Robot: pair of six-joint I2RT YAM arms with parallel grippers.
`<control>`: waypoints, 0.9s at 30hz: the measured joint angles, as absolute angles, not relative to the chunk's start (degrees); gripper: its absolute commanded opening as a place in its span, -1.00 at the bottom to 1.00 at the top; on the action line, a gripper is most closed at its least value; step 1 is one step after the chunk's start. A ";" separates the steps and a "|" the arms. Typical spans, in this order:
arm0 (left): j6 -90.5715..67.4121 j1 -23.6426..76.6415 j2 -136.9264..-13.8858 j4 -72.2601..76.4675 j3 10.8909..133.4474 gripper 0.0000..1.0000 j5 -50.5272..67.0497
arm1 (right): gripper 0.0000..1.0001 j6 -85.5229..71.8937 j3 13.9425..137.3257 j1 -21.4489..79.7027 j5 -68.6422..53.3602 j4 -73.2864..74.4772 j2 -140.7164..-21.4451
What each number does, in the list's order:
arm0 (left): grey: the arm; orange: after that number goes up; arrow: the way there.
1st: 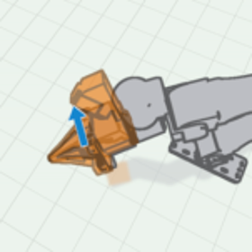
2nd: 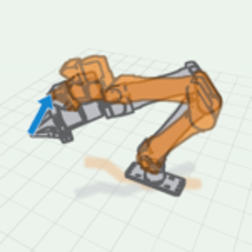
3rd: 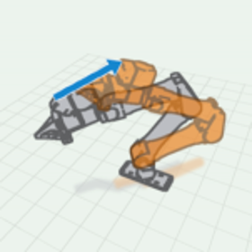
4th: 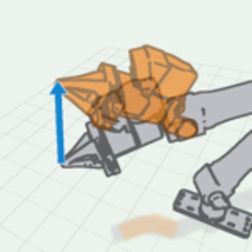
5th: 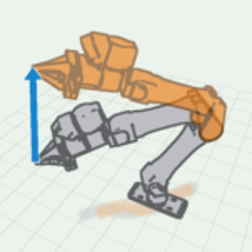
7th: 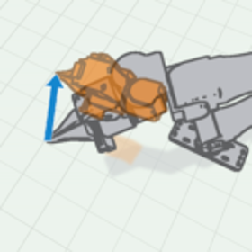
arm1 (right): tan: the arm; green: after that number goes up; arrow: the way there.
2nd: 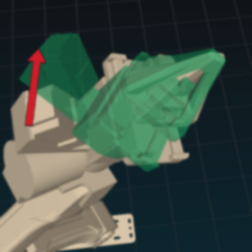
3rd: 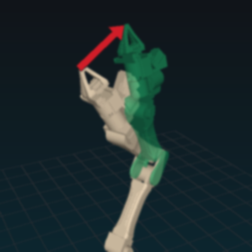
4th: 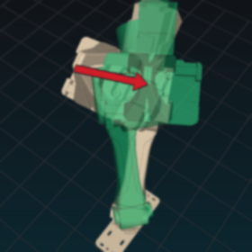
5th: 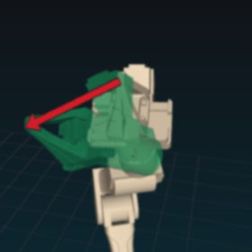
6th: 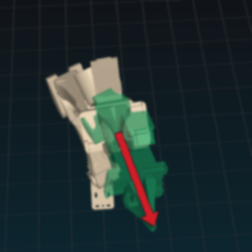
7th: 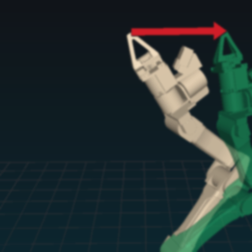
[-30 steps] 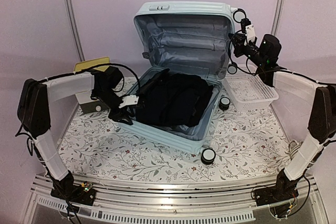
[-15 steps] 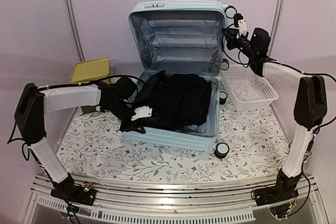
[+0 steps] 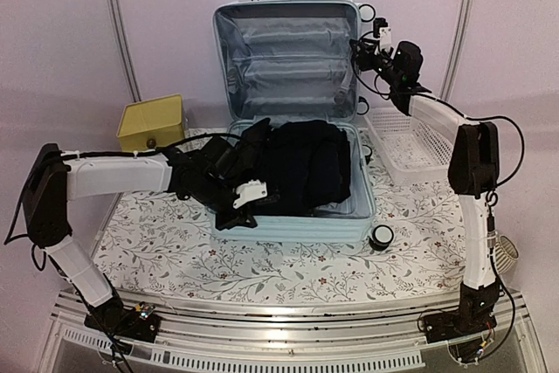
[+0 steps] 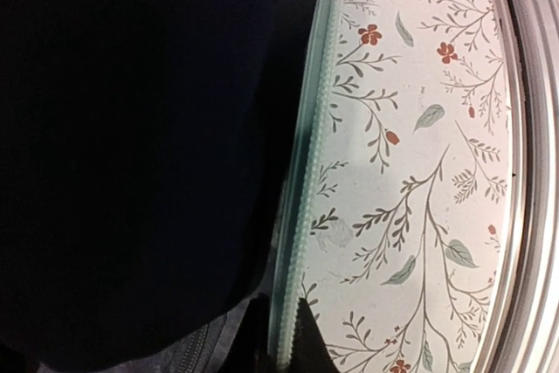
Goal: Open, take out, and arrange the luggage
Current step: Open the luggage at the center of the board.
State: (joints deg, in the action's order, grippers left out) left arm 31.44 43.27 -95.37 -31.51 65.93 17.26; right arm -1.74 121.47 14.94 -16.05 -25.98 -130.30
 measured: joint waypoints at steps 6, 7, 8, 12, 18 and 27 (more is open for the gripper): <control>31.20 43.29 -94.13 -29.28 63.99 -0.78 17.69 | 0.42 -4.05 128.40 15.11 -12.51 -23.77 -136.07; 31.00 43.31 -94.06 -28.95 63.79 -0.65 17.67 | 0.47 -4.10 128.22 15.11 -12.73 -23.59 -136.16; 30.46 43.31 -93.97 -28.53 63.61 -0.54 17.63 | 0.53 -4.12 127.94 15.11 -13.19 -23.55 -136.07; 26.26 43.31 -92.77 -26.22 62.35 0.16 18.24 | 0.66 -4.01 120.73 15.18 -15.68 -23.40 -131.59; 23.55 43.29 -87.72 -23.16 60.40 0.96 18.63 | 0.76 -2.90 100.75 15.40 -17.54 -23.66 -117.47; 19.09 43.29 -77.19 -22.17 59.64 0.97 16.93 | 0.77 -2.28 77.82 15.44 -15.62 -22.92 -93.14</control>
